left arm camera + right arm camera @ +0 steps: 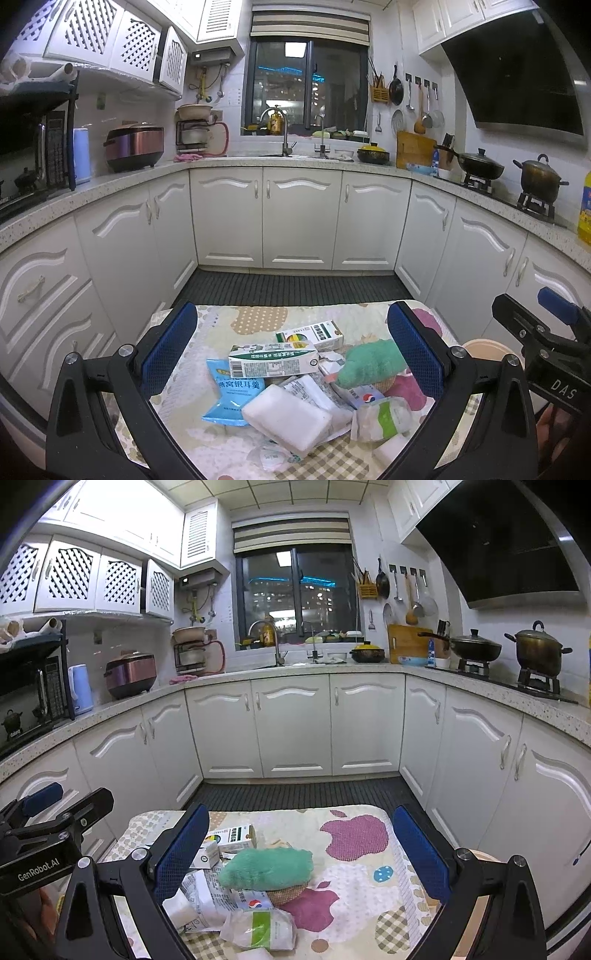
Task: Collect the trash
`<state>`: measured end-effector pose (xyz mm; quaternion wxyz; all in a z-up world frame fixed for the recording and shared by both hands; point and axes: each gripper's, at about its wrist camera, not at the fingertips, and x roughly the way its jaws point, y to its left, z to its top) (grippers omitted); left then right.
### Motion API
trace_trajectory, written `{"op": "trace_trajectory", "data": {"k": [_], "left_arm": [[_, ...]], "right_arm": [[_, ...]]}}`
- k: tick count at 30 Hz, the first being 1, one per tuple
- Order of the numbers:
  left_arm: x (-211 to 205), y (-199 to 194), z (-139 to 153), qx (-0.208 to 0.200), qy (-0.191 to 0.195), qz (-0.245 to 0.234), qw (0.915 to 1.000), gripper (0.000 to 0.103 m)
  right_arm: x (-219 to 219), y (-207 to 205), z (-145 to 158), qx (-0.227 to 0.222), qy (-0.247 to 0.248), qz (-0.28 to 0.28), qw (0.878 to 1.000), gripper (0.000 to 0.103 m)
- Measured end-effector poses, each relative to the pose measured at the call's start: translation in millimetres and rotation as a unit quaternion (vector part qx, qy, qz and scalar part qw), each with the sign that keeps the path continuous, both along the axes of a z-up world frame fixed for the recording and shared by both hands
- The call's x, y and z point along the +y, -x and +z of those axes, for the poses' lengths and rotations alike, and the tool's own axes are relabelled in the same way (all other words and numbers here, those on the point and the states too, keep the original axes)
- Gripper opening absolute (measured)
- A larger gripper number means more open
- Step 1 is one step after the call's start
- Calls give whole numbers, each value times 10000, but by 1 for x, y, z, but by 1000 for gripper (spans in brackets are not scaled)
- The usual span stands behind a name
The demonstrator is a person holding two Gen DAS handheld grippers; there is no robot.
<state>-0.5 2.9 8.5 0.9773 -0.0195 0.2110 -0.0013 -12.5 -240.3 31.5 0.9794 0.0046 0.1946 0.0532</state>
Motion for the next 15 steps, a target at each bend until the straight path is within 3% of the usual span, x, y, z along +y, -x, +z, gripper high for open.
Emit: {"op": "trace_trajectory", "data": {"k": [11, 15], "left_arm": [[3, -1, 0, -4, 14, -21, 10000, 103], [1, 1, -3, -174, -57, -11, 9998, 103]], "right_arm": [[1, 1, 1, -22, 12, 12, 10000, 99], [1, 1, 1, -7, -2, 28, 10000, 99]]}}
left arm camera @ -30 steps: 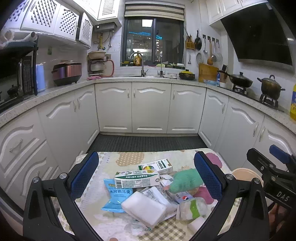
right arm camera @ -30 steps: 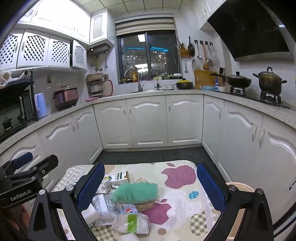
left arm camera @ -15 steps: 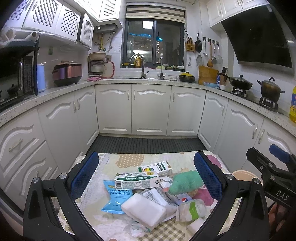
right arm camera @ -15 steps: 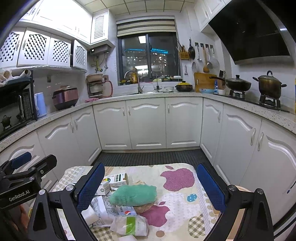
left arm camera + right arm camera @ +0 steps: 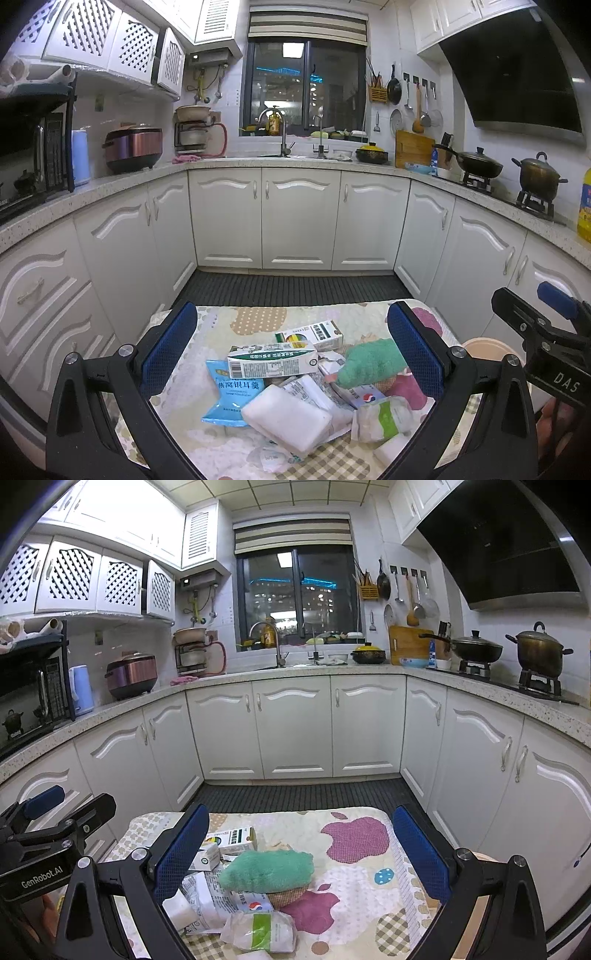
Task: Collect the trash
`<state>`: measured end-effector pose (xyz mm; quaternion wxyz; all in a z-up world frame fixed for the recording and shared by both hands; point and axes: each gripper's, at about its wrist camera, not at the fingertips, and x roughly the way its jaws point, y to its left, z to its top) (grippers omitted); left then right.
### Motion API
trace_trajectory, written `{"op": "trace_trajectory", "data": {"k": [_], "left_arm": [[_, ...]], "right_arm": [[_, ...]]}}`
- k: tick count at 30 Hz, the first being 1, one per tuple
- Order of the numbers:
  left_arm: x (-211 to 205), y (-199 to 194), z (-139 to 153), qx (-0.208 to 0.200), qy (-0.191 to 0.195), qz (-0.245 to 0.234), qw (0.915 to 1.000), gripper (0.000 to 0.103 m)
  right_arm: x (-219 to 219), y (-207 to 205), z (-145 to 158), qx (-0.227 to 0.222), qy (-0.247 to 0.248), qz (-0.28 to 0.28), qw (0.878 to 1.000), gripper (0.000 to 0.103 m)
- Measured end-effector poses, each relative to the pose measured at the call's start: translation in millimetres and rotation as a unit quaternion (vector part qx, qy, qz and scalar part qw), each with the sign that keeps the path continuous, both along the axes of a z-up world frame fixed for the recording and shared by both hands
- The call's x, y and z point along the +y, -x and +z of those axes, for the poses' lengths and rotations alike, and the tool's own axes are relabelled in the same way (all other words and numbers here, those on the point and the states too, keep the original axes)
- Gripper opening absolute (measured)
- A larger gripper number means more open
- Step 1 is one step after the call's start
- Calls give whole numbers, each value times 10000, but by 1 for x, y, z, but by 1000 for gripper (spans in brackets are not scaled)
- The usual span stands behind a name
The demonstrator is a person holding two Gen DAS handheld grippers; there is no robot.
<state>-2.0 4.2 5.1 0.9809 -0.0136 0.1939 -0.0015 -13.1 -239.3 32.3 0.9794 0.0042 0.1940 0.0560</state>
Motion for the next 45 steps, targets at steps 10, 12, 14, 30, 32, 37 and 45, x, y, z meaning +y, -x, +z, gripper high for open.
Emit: {"op": "trace_trajectory", "data": {"k": [10, 12, 14, 30, 32, 37, 45], "left_arm": [[-2, 2, -5, -166, 11, 14, 9999, 103], [-3, 2, -5, -141, 57, 7, 9999, 103], [-3, 2, -4, -108, 79, 1, 9999, 103], [-3, 1, -8, 48, 231, 19, 9997, 103], [-3, 1, -8, 40, 280, 19, 9996, 103], [-3, 2, -8, 29, 431, 24, 9991, 103], [-6, 1, -12, 44, 181, 24, 9998, 103]], "right_arm": [[1, -2, 1, 52, 30, -14, 10000, 99], [1, -3, 1, 62, 36, -8, 10000, 99], [1, -4, -1, 75, 38, -14, 10000, 99], [4, -2, -6, 66, 132, -31, 9999, 99], [4, -1, -7, 78, 147, -32, 9999, 99], [4, -2, -8, 143, 142, -34, 9998, 99], [3, -1, -11, 160, 213, -98, 9996, 99]]}}
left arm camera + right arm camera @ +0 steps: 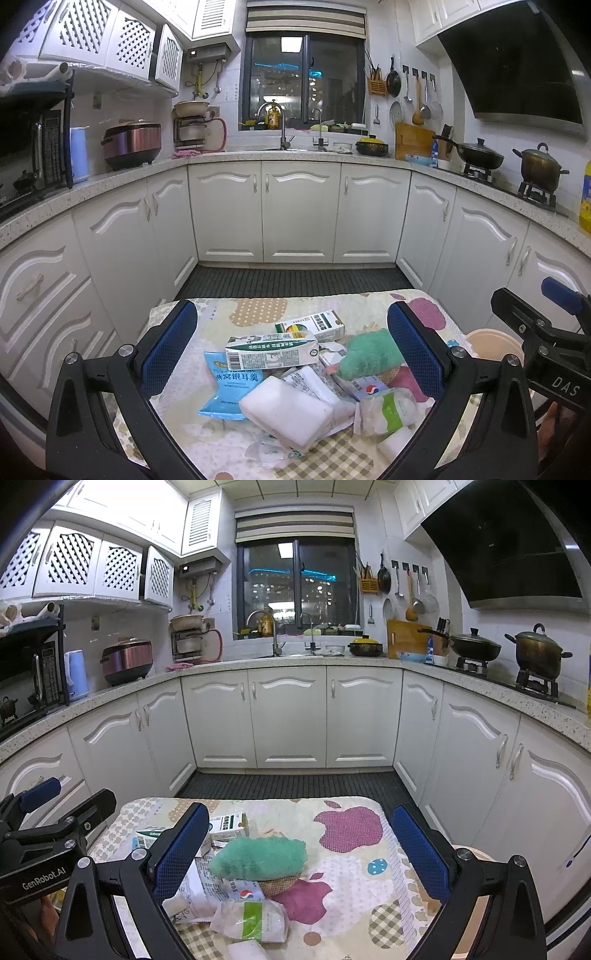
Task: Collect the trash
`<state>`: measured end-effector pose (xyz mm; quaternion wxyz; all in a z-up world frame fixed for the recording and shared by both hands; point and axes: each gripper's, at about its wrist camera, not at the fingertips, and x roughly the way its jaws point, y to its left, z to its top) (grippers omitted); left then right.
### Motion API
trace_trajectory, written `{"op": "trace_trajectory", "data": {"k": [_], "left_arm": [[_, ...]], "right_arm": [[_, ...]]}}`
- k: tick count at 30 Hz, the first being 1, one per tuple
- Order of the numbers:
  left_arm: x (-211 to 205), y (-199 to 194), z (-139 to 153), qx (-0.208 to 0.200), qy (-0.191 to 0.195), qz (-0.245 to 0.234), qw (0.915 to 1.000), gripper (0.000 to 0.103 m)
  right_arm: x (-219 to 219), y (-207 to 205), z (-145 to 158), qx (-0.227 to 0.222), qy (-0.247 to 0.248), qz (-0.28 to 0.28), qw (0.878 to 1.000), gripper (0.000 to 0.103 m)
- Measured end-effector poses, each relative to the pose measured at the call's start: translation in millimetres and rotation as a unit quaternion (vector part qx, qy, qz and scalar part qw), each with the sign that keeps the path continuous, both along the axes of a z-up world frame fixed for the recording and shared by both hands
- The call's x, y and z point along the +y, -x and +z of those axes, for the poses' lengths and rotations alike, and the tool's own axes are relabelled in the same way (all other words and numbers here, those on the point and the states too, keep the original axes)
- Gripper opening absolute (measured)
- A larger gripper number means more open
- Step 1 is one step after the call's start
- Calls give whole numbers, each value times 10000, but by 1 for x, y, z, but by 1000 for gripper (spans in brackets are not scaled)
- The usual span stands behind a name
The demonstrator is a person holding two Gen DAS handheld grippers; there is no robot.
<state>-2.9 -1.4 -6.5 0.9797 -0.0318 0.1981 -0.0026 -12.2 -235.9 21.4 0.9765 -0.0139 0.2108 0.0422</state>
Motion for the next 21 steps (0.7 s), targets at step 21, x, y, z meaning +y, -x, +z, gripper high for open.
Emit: {"op": "trace_trajectory", "data": {"k": [21], "left_arm": [[-3, 1, -1, 68, 23, -33, 10000, 103]], "right_arm": [[-1, 2, -1, 46, -34, 9, 10000, 99]]}}
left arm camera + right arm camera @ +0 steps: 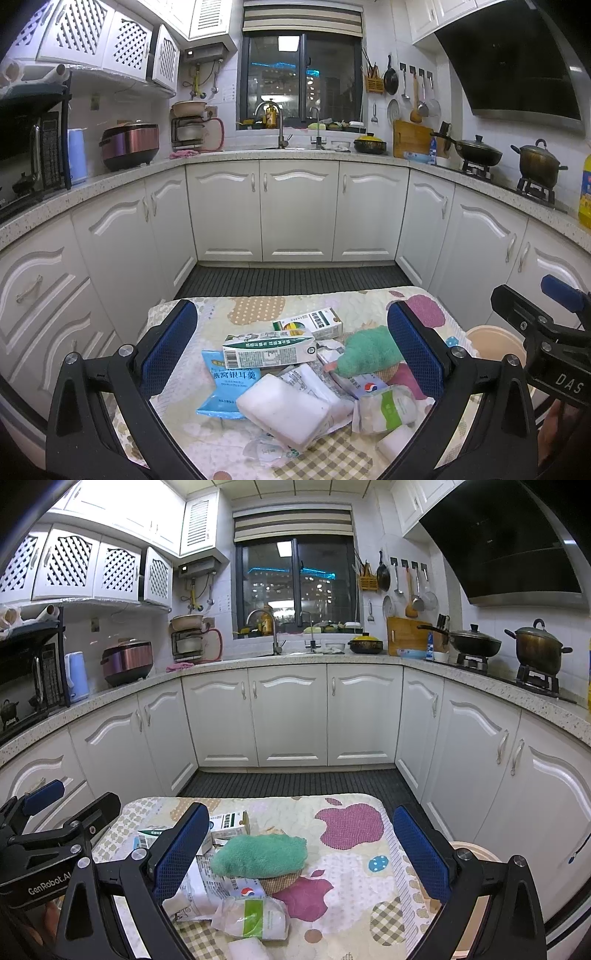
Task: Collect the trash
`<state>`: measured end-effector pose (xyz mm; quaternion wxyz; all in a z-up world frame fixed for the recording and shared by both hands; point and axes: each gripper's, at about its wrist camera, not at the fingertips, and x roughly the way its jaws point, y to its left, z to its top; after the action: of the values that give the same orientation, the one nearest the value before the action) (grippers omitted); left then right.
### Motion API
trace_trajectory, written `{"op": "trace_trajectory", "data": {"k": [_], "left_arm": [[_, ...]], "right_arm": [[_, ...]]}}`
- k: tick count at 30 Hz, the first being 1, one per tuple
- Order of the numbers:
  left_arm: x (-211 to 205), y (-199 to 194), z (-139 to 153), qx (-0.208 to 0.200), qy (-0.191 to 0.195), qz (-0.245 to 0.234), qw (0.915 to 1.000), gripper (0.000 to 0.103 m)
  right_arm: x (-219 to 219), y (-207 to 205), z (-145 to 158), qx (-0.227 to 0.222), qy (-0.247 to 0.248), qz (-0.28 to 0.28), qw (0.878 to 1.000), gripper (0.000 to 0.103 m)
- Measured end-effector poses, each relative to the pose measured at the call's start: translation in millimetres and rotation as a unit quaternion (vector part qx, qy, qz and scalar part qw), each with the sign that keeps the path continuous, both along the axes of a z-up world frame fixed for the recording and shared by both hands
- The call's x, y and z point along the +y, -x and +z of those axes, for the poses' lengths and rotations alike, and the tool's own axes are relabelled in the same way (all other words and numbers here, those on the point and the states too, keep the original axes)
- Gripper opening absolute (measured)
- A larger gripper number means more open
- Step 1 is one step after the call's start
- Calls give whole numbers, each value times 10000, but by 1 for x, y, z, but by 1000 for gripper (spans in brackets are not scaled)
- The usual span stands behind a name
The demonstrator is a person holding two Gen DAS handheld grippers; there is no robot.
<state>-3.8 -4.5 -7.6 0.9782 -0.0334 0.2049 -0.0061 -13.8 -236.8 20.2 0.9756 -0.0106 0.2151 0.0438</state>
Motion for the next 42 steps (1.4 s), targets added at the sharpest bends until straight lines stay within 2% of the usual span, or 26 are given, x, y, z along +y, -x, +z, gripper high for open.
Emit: {"op": "trace_trajectory", "data": {"k": [17, 42], "left_arm": [[3, -6, -8, 97, -24, 14, 9999, 103], [8, -19, -18, 553, -90, 14, 9984, 103]], "right_arm": [[0, -6, -6, 139, -44, 87, 9999, 99], [0, -18, -18, 434, -98, 213, 9988, 99]]}}
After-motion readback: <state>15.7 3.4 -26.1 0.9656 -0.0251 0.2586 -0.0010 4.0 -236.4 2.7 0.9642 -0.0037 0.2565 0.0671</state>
